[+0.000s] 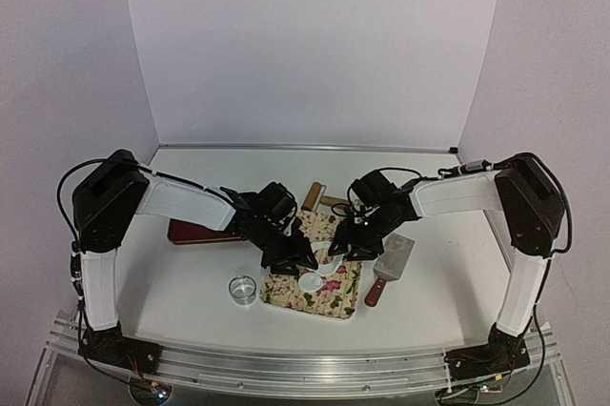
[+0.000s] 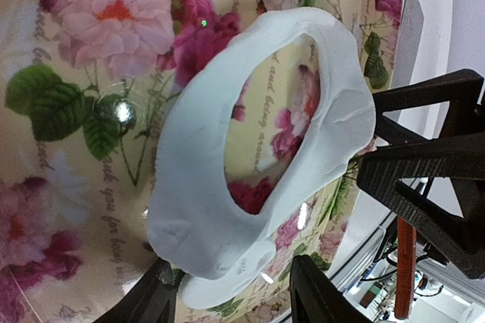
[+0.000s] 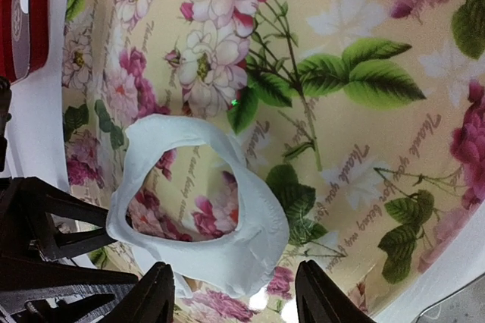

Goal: Roll out the dumpling wrappers from the dough
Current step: Remove the dumpling wrapper from the work surface.

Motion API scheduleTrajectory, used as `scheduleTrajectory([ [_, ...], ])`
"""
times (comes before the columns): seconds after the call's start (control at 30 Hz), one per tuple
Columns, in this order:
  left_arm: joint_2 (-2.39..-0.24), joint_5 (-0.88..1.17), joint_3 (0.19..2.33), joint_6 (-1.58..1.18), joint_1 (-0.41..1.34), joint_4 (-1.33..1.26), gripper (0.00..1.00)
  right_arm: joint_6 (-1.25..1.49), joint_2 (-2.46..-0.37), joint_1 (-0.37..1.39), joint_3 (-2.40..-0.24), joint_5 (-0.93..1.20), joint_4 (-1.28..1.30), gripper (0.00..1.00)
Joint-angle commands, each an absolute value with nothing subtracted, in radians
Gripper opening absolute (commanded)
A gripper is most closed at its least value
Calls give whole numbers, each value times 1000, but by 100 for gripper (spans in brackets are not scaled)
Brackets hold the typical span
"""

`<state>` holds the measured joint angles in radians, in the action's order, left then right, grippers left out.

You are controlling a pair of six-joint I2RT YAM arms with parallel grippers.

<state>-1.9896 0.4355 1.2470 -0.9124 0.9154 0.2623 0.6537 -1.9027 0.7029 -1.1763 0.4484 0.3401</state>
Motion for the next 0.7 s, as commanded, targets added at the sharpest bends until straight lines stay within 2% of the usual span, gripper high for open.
scheduleTrajectory([
  [0.0, -2012, 430, 1303, -916, 916, 235, 49, 644, -1934, 704, -1210, 440, 354, 37],
  [0.17, -2052, 416, 1330, -904, 915, 209, 34, 647, -1955, 704, -1217, 463, 352, 34],
  [0.37, -2080, 401, 1356, -879, 915, 198, 14, 607, -1929, 704, -1181, 510, 294, 44],
  [0.5, -2094, 406, 1358, -870, 914, 181, 2, 601, -1917, 704, -1148, 527, 245, 46],
  [0.67, -2098, 429, 1344, -836, 914, 129, 0, 615, -1958, 704, -1184, 539, 234, 46],
])
